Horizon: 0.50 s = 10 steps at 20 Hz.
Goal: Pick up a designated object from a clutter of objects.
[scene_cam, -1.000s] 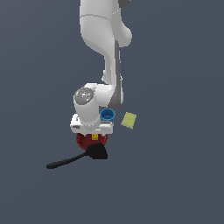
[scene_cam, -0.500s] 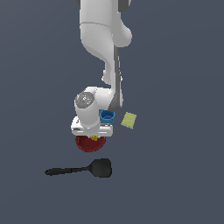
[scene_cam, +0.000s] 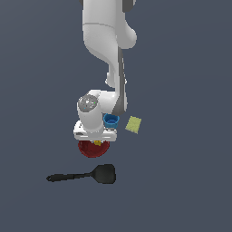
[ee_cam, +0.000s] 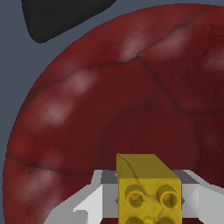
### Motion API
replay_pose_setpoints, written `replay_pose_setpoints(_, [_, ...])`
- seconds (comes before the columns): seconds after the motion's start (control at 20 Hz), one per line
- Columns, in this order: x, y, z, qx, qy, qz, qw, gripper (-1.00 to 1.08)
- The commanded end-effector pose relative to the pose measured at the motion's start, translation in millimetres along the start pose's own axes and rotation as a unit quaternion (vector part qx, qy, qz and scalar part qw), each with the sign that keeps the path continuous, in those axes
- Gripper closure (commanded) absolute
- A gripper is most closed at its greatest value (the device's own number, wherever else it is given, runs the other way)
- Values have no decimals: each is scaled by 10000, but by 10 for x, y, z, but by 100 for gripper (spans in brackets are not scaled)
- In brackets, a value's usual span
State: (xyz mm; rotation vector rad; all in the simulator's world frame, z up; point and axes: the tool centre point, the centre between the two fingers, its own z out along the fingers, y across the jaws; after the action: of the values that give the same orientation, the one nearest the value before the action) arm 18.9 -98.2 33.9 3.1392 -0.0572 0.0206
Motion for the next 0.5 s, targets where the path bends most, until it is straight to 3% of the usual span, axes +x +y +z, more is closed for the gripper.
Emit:
replay_pose_setpoints(0.0, [0,-14,-19,0,1,-1,10000,108])
replay_pose_setpoints(0.45, [-27,-261,-347,1,-6,0,10000,108])
